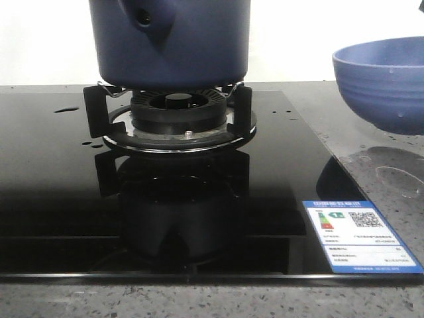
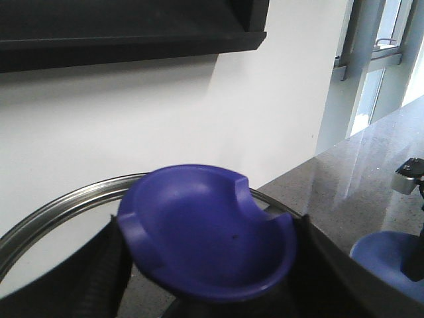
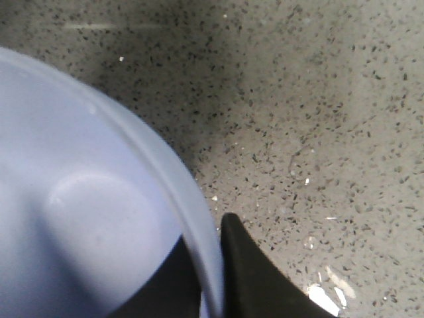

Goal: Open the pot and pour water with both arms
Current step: 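Lower the bowl onto the counter and open the right gripper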

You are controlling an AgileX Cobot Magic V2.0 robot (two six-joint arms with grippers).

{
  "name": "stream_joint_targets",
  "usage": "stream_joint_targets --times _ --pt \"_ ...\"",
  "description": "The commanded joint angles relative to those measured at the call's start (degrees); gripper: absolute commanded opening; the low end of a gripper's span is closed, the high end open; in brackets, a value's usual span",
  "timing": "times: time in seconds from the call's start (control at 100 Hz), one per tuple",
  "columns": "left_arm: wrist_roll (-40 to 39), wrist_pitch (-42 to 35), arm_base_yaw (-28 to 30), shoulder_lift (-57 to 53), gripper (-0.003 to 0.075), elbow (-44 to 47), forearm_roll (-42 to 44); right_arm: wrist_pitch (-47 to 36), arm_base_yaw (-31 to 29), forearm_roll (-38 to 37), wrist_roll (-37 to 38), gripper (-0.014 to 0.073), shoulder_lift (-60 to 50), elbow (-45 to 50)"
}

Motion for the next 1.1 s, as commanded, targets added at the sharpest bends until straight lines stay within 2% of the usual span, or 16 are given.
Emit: stream_joint_targets --times 0.0,0.35,0.41,0.48,0.6,0.67,0.87,1.09 --pt "0.26 0.30 -0.43 -2.14 0.0375 -2.25 -5.03 -2.36 -0.37 0.51 -0.24 -0.0046 -1.31 -1.29" --pt "0.26 0.30 -0.43 -2.14 0.0375 -2.25 -5.03 -3.55 -0.37 0.51 -0.80 -0.0044 -0.06 -1.29" --pt "0.26 0.30 -0.43 -2.14 0.0375 -2.25 -5.03 -3.23 -0.37 0.51 -1.21 -0.0023 -0.06 -1.29" --pt "0.26 0.30 -0.43 -2.14 0.0375 -2.25 -5.03 -2.57 -0.37 0.39 -1.91 0.0069 -0.06 -1.29" --pt "0.26 0.30 -0.43 -2.14 0.0375 -2.25 -5.03 -2.28 -0.37 0.13 -1.91 0.0328 -0.06 -1.29" --pt "0.26 0.30 -0.43 -2.14 0.0375 -2.25 -4.93 -1.35 -0.37 -0.87 -1.91 0.0409 -0.19 -1.92" --pt "0.26 3.62 -0.46 -1.79 0.0375 -2.25 -4.45 4.42 -0.37 -0.83 -1.91 0.0415 -3.29 -9.25" --pt "0.26 9.86 -0.56 1.71 0.0375 -2.25 -4.33 2.58 -0.37 1.49 -1.91 0.0415 -9.67 -12.08"
